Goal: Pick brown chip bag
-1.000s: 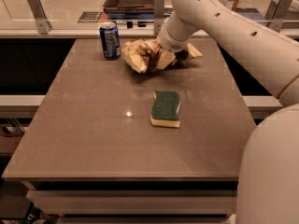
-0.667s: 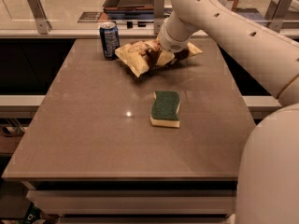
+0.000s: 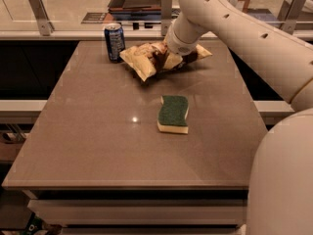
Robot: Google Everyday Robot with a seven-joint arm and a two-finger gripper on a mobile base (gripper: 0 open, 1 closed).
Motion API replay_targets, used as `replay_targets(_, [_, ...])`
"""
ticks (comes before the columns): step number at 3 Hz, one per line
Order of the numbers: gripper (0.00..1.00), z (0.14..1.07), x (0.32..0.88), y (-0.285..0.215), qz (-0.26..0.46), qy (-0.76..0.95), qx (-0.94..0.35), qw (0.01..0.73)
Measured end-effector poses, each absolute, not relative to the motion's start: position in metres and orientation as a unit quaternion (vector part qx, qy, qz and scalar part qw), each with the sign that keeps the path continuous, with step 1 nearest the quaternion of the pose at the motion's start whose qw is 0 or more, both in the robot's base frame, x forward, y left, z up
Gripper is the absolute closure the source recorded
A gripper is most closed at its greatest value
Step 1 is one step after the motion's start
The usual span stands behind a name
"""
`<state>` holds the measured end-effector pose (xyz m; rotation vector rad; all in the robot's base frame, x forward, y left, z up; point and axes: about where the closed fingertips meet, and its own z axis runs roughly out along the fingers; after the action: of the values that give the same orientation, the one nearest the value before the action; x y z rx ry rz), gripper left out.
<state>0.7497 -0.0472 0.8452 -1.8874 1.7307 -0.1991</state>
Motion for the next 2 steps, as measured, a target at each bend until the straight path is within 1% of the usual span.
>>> replay_targets(2, [1.00,0.863,0.750,-0.057,-0.036,0.640,-0.698,0.320])
